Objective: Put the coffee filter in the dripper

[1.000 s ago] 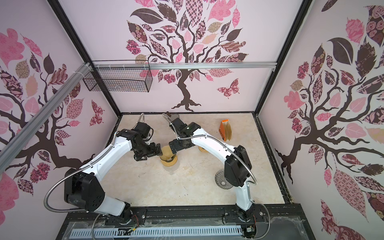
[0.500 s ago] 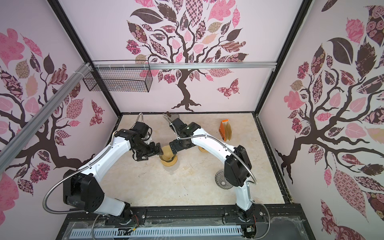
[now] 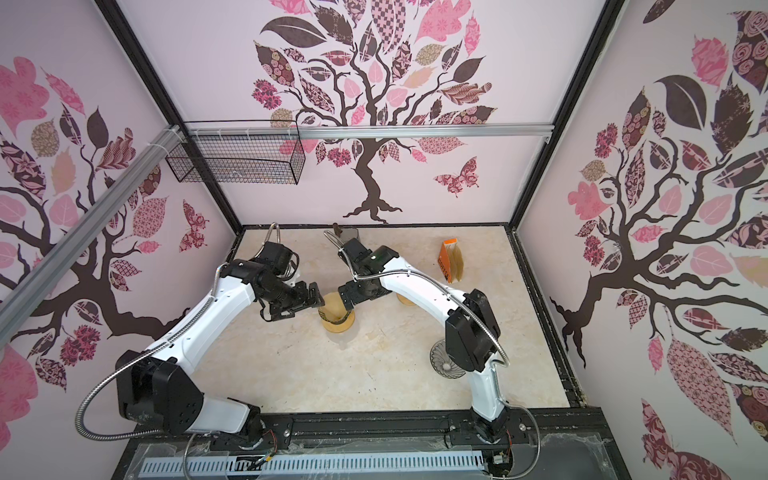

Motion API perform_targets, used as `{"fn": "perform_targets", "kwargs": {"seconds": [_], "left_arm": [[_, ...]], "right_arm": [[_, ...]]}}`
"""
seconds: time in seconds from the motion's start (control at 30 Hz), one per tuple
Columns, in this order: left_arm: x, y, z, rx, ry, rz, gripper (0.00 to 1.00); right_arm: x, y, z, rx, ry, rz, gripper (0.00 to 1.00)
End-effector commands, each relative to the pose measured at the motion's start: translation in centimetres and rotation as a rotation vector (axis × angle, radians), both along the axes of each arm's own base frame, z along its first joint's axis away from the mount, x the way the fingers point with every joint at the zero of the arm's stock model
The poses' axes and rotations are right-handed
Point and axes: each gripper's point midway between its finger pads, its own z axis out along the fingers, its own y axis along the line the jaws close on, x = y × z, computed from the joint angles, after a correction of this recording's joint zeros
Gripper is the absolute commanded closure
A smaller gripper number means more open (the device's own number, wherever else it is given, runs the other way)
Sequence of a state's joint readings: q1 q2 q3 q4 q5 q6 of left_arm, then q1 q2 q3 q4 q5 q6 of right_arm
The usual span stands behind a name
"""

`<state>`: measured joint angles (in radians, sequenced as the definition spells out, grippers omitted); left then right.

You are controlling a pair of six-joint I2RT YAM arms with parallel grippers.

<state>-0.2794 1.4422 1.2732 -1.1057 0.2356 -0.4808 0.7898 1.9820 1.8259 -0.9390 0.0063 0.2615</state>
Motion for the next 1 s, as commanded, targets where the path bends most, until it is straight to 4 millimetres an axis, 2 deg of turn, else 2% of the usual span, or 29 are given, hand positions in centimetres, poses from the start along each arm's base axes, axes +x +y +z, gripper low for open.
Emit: {"fn": "perform_targets", "kwargs": {"seconds": [0.0,0.4,0.63,0.8,0.97], "left_arm": [[0.0,1.0,0.2,0.046,-0.018,0.013,0.02],[-0.6,1.4,-1.9,0.080,0.046,-0.001,0.02],[-0.9,1.2,-2.3,0.069,0.058,0.003,0.02],[-0.7,1.0,-1.9,0.054,0.046,0.003,0.02],[-0.6,0.7,-1.5,0.039,0.036,-0.004,0.02]], "right_arm": [[0.1,-0.2,-0.5,-0.021,0.008,0.004,0.00],[-0.1,0.2,0.9,0.026,0.000,0.017,0.00],[-0.4,1.2,3.7,0.113,-0.018,0.030,0.00],[-0.7,1.5,4.8,0.149,-0.015,0.039,0.00],[-1.7,2.7,7.1,0.261,0.007,0.061,0.00]]}}
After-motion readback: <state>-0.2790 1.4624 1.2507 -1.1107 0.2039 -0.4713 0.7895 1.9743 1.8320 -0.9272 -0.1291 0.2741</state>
